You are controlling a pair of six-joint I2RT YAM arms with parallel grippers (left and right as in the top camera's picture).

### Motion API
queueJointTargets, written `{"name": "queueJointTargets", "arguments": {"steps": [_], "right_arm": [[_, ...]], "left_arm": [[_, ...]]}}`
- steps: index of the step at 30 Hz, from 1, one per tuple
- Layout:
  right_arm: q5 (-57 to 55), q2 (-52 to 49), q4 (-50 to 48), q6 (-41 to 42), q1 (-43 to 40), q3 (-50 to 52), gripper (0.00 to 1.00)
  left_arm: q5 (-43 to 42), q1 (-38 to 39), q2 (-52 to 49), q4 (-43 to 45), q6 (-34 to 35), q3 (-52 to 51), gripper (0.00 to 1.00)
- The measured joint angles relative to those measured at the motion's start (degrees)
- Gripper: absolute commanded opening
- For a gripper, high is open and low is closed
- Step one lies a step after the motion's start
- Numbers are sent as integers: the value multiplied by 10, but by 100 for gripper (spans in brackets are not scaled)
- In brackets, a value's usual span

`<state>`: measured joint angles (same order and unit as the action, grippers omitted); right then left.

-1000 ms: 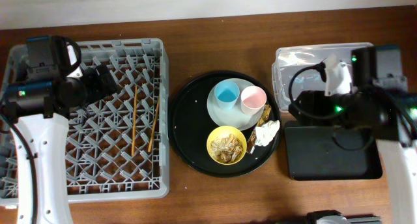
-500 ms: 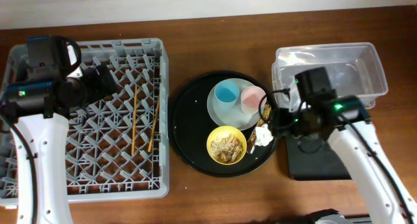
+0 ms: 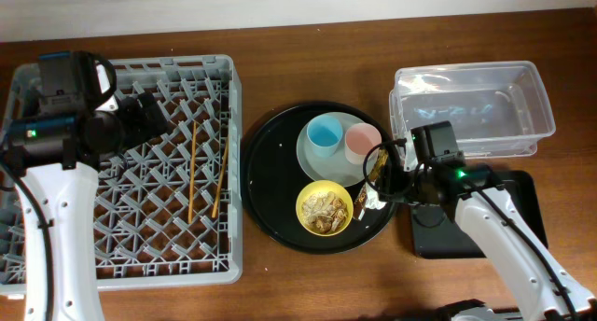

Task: Sort waste into correct bins and load items into the dishwasher rack
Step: 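Reach the right gripper to the white tissue and grasp it, then drop the tissue into the clear plastic bin with right gripper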

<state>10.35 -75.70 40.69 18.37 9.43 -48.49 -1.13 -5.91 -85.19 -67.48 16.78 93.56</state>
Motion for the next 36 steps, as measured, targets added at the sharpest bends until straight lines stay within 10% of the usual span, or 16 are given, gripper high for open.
{"name": "queueJointTargets", "arguments": {"steps": [21, 32, 36], "right_arm": [[-173, -49, -118, 15, 111, 52, 73], [-164, -98, -80, 16, 112, 30, 4], [-163, -70, 7, 11, 112, -57, 4]], "left_arm": [[0, 0, 0, 0, 0, 0, 99], [0, 0, 0, 0, 0, 0, 99], [0, 0, 0, 0, 0, 0, 99]]}}
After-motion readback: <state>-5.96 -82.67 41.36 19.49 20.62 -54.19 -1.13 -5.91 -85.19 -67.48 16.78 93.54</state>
